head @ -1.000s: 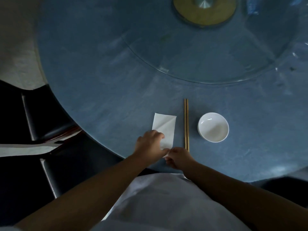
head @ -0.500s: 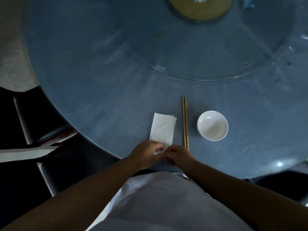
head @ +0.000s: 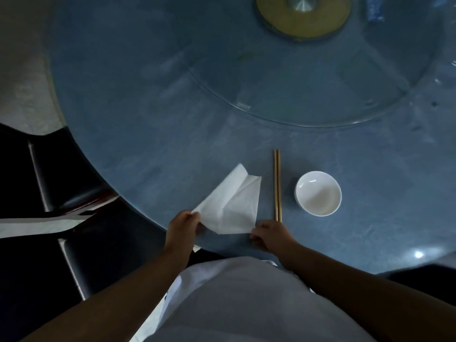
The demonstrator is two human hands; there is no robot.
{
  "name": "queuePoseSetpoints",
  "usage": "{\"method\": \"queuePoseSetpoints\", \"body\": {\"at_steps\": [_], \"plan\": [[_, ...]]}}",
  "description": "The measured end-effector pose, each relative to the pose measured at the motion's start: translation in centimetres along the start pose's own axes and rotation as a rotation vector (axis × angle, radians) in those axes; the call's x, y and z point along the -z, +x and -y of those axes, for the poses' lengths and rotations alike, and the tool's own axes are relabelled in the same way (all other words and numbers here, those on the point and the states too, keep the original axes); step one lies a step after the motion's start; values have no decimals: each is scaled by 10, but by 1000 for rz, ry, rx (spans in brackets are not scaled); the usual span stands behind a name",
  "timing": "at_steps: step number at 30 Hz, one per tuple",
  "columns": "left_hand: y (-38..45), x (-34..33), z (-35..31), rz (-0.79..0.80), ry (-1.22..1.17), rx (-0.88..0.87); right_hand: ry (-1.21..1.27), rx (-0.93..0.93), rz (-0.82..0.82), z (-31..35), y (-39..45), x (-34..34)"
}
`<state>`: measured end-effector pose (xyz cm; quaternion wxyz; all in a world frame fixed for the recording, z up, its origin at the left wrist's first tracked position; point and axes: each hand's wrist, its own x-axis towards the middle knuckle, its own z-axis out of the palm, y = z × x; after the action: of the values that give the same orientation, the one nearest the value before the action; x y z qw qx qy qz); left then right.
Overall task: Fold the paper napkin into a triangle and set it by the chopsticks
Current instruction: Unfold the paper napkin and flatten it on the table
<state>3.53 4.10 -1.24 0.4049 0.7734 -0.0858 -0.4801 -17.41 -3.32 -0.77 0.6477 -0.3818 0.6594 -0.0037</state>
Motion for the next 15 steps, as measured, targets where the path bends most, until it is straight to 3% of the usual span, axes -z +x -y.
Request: {"method": "queuePoseSetpoints", "body": {"at_steps": [3,8,15], "plan": [[-1,17,15,10,-245,203,-35,3,-12,-3,1,0],[5,30,25,70,-346,321,163,-57,-5,13,1,0],[11,28,3,174,-95,326,246,-109,10,19,-1,-7]]}}
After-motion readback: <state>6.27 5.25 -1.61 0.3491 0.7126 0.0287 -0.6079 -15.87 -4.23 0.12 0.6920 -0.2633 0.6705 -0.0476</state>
